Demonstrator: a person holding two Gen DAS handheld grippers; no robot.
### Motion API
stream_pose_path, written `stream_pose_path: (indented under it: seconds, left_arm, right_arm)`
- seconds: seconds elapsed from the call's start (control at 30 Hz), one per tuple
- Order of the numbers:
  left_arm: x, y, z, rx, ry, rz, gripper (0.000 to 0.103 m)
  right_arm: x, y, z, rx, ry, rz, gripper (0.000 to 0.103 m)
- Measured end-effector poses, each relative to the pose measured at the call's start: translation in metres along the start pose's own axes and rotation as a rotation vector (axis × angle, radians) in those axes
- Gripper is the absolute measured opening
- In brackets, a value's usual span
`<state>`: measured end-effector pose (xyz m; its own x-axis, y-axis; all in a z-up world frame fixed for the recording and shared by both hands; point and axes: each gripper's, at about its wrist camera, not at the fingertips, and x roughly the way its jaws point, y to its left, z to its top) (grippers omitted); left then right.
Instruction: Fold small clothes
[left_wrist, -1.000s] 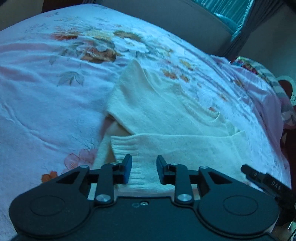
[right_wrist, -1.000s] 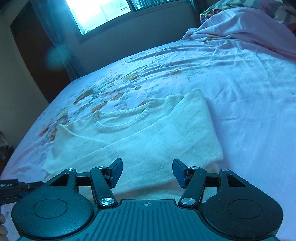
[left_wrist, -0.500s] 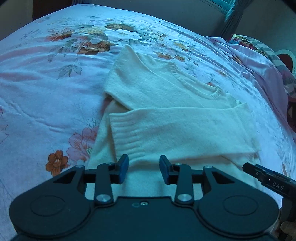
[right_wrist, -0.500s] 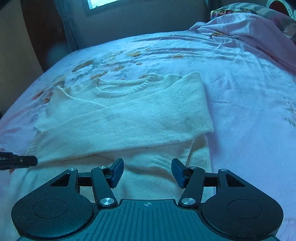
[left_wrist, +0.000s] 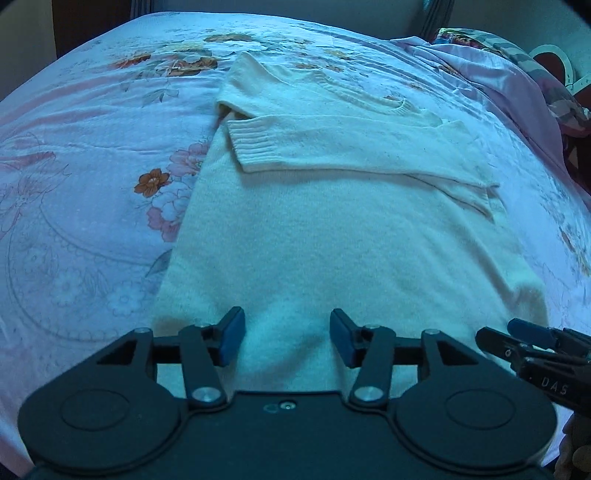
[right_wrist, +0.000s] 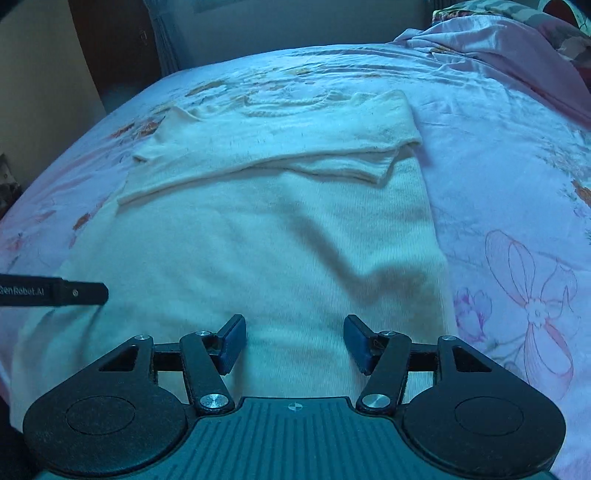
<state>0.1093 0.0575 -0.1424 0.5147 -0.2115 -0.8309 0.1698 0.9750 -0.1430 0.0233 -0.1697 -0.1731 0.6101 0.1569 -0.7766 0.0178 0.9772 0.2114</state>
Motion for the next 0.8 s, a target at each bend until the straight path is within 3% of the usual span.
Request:
stream_pose_path:
  seconds: [0.2,0.5,0.67,0.8]
  left_arm:
    - [-0.013,-0.005,-0.021,0.025,-0.012,0.008,0.056]
    - [-0.029,-0.005,-0.048,0.045,-0.035,0.001,0.058]
    - [-0.035,-0.009,-0.063,0.065,-0.056,0.018,0.059]
    - [-0.043,-0.009,-0.073,0.085,-0.06,0.023,0.059]
  right_arm:
    - [-0.019,0.004,-0.024,-0.003,-0.017,-0.017,0.069]
    - [-0.044,0.006,-0.056,0.001,-0.039,-0.04,0.07]
    - [-0.048,0.014,-0.071,-0.039,-0.044,-0.066,0.078]
    - [-0.051,0.018,-0.079,-0.071,-0.049,-0.077,0.079]
